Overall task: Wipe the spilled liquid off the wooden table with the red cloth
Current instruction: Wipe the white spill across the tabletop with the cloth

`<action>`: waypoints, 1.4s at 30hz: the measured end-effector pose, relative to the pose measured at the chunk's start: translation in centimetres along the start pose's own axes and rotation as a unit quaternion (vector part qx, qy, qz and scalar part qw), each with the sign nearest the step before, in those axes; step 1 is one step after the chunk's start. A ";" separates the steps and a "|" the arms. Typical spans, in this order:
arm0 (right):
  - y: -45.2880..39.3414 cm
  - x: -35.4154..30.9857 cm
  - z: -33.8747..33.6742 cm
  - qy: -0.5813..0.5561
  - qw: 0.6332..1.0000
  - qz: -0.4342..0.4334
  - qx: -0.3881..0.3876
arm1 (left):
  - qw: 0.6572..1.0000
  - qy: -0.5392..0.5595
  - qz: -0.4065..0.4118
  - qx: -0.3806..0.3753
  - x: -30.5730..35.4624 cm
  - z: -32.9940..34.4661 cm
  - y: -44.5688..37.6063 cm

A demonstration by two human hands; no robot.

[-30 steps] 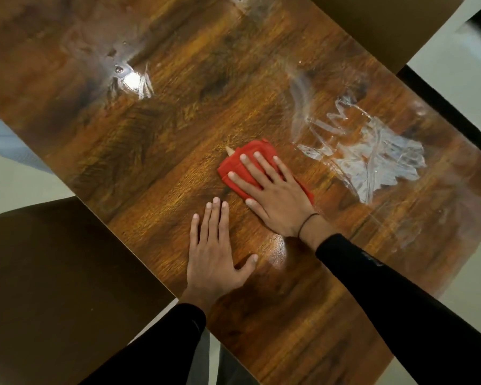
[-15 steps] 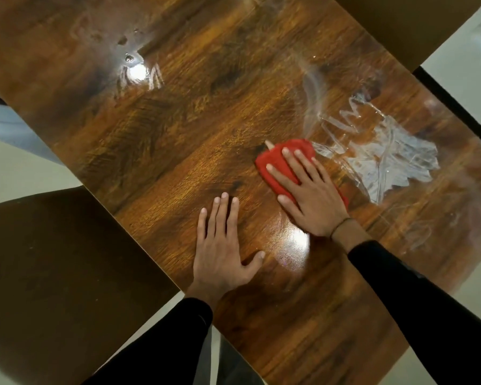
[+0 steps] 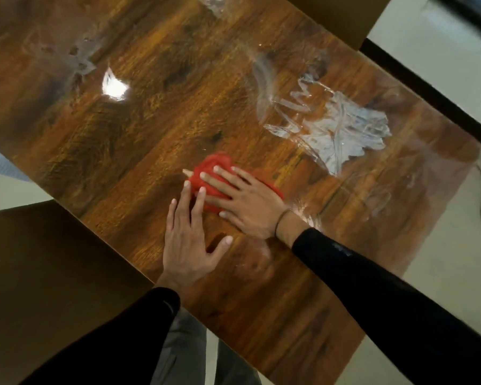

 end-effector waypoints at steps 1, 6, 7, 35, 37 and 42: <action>2.3 -0.7 0.4 -0.007 1.000 0.004 -0.001 | 1.000 0.004 0.009 0.002 0.1 -0.1 0.0; 13.9 -3.7 2.9 -0.038 0.998 0.041 -0.023 | 1.000 0.003 0.003 -0.006 0.2 -0.2 0.1; 16.1 -4.1 3.4 -0.042 0.998 0.045 -0.030 | 1.000 0.000 -0.005 -0.013 0.2 -0.1 0.1; 13.2 -11.2 4.3 -0.094 0.896 0.427 0.077 | 0.999 0.042 -0.004 0.004 0.4 -1.2 0.1; 12.8 -13.4 4.7 -0.083 0.943 0.317 0.055 | 0.999 0.049 -0.003 0.004 0.5 -1.5 0.2; 19.4 -14.8 6.4 -0.050 0.990 0.134 0.007 | 0.998 0.065 0.000 -0.006 1.1 -1.4 0.2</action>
Point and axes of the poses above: each hand's wrist, its own y-axis away from the middle knuckle, its own z-axis out of the palm, x = y × z, the point moved 7 cm from there along -y, towards the middle knuckle, and after that the axes turned 3 degrees about z, right-handed, at the moved point
